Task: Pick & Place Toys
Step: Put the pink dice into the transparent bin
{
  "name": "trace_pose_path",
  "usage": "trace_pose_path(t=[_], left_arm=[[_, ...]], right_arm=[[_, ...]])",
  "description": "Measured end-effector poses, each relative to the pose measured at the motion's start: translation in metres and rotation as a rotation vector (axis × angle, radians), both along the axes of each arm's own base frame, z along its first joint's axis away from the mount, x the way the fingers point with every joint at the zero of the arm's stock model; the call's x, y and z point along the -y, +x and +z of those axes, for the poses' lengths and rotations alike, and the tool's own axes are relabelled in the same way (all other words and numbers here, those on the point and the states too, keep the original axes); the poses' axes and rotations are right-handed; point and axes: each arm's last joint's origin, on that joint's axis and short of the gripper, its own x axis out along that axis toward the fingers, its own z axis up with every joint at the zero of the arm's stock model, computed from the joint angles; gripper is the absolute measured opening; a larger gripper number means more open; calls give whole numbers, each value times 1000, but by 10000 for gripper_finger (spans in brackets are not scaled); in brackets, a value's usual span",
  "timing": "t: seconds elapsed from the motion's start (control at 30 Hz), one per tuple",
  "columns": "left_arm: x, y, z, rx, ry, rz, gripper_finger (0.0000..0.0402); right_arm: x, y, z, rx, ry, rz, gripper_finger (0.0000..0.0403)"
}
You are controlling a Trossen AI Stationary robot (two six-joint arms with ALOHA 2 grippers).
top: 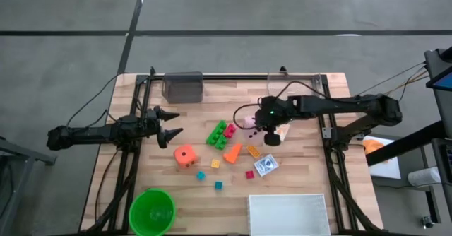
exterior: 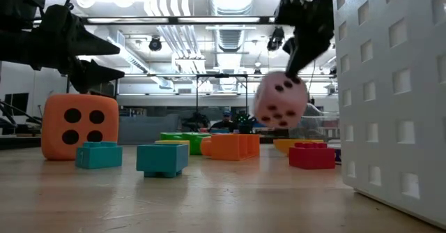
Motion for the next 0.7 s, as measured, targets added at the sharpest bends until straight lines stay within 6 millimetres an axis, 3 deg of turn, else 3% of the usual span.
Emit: trace_pose_path(t=[0.13,0.33,0.57,0.7], left_arm=[[0,0,0,-1,3,0,395],[0,0,0,-2,3,0,395],[0,0,0,-5,6,0,395],[0,0,0,-4,6,0,395]], right_arm=[[-3,-3,0,175,53,67,24],[-7,-14,-20,441,64,126,18],[-11,-37,-47,754,98,156,17],[-12,-51,-53,828,85,114,17]])
